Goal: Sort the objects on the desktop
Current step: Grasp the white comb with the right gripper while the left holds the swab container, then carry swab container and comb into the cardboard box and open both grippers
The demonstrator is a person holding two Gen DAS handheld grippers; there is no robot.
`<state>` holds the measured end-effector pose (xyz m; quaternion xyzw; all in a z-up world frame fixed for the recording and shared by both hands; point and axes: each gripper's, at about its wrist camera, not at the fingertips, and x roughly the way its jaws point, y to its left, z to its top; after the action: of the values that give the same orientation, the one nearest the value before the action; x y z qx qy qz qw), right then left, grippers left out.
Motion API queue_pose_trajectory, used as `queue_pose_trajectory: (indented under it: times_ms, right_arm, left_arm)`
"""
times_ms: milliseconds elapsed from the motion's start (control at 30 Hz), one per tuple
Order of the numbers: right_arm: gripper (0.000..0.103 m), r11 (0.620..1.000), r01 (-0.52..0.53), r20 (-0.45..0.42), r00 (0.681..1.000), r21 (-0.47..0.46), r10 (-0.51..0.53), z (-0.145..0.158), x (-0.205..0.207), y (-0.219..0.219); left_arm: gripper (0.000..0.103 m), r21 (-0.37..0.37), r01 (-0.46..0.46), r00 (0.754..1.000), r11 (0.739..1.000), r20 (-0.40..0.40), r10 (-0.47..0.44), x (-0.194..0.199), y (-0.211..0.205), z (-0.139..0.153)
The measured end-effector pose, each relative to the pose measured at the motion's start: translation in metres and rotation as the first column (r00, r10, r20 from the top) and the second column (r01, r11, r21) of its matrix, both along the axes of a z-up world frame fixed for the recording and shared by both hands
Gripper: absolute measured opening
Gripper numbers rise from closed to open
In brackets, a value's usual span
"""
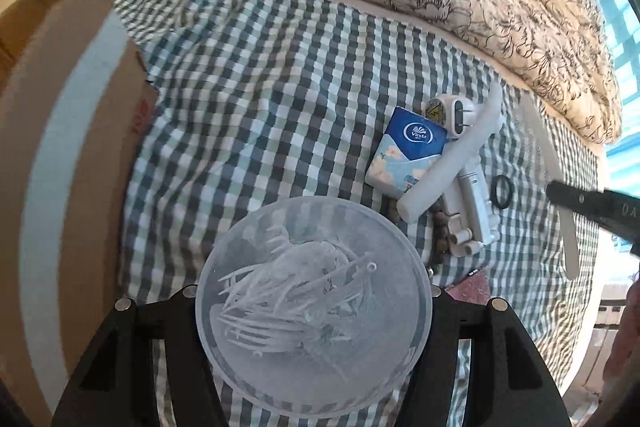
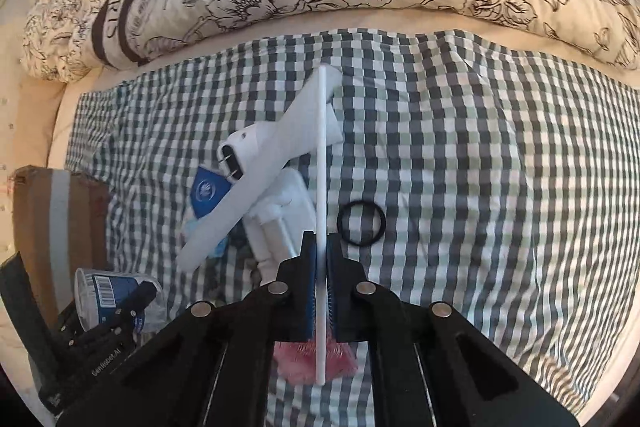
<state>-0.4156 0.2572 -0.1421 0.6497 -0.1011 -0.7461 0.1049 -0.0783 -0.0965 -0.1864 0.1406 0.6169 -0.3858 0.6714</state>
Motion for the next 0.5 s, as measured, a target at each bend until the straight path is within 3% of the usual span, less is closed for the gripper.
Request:
queue_pose_trajectory:
  times_ms: [233, 500]
  right_arm:
    - [0.004, 0.998, 0.010, 0.001, 1.000, -0.066, -0.010, 0.025, 0.036, -0.004]
    - [0.004, 0.988, -0.029, -0.044, 0.999, -0.149, 0.022, 0.071, 0.081, -0.033]
  left_arm:
    - [0.062, -0.050, -0.012, 1.000, 0.999, 0.028, 0.013, -0.008, 0.024, 0.025]
    - [0.062, -0.111, -0.030, 0.996, 0.993, 0.077, 0.039, 0.000, 0.065, 0.077]
